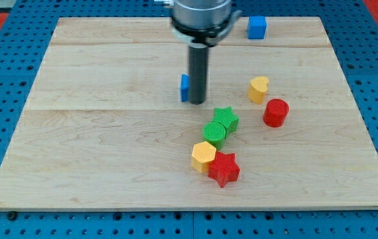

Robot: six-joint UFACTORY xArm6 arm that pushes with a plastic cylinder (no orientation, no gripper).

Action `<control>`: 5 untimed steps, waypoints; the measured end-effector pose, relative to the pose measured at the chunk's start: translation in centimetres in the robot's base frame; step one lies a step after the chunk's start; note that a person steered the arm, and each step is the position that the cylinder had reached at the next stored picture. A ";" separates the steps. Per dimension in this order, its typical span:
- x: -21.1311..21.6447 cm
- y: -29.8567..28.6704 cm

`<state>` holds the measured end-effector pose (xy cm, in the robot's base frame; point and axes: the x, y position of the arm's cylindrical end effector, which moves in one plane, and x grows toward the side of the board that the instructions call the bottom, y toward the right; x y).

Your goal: Move the blue triangle below the blue cube

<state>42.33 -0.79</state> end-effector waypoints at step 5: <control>-9.3 -1.1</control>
<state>33.00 -1.84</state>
